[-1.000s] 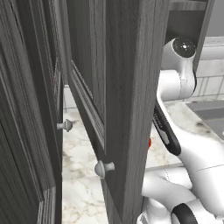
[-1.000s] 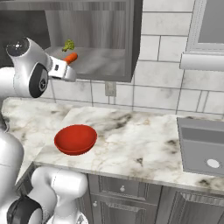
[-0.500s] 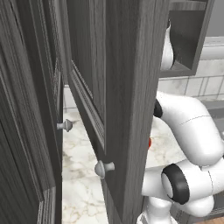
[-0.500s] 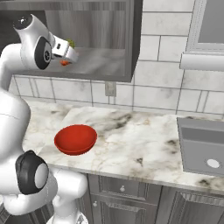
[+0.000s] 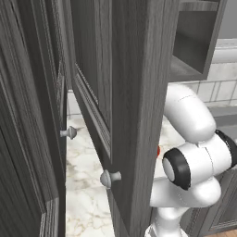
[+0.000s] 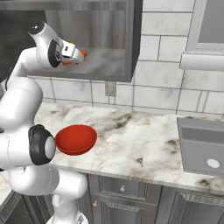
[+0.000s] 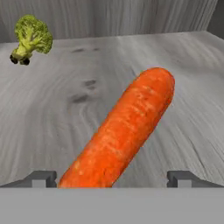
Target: Pick the carrot from the cabinet and place it in the bowl. Then pick the bowl and place it in the sink. Then turn on the sink facuet.
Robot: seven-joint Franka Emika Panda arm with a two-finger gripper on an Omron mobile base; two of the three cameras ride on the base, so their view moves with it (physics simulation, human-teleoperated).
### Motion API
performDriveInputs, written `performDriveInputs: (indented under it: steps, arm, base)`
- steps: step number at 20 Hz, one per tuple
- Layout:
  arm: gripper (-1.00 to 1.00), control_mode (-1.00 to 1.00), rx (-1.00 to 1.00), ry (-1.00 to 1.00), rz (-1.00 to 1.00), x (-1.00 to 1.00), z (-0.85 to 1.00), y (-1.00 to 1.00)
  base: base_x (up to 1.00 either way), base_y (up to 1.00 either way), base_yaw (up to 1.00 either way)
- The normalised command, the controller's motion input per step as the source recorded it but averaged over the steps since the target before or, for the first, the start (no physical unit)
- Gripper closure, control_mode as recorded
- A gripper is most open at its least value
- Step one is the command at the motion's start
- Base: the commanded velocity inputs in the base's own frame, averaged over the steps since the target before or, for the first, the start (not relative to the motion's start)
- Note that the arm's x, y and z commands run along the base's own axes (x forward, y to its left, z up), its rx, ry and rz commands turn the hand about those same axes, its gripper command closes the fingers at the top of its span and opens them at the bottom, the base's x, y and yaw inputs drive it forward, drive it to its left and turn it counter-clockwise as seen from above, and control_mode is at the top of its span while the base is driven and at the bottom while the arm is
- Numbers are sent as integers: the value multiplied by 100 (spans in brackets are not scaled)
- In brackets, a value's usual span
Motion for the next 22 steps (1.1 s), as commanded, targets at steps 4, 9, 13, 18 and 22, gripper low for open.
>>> performDriveInputs:
  steps: [4, 9, 13, 18, 22]
  arm:
    - [-100, -100, -1, 3, 0, 72, -21, 11]
    - [-100, -100, 0, 7, 0, 44, -8, 8]
    - [100, -100, 0, 10, 0, 14, -26, 0]
    - [100, -100, 0, 8, 0, -2, -27, 0]
    - [100, -100, 0, -2, -1, -42, -15, 0]
  base:
    - [0, 0, 0]
    - [0, 0, 0]
    - [0, 0, 0]
    - [0, 0, 0]
    - [0, 0, 0]
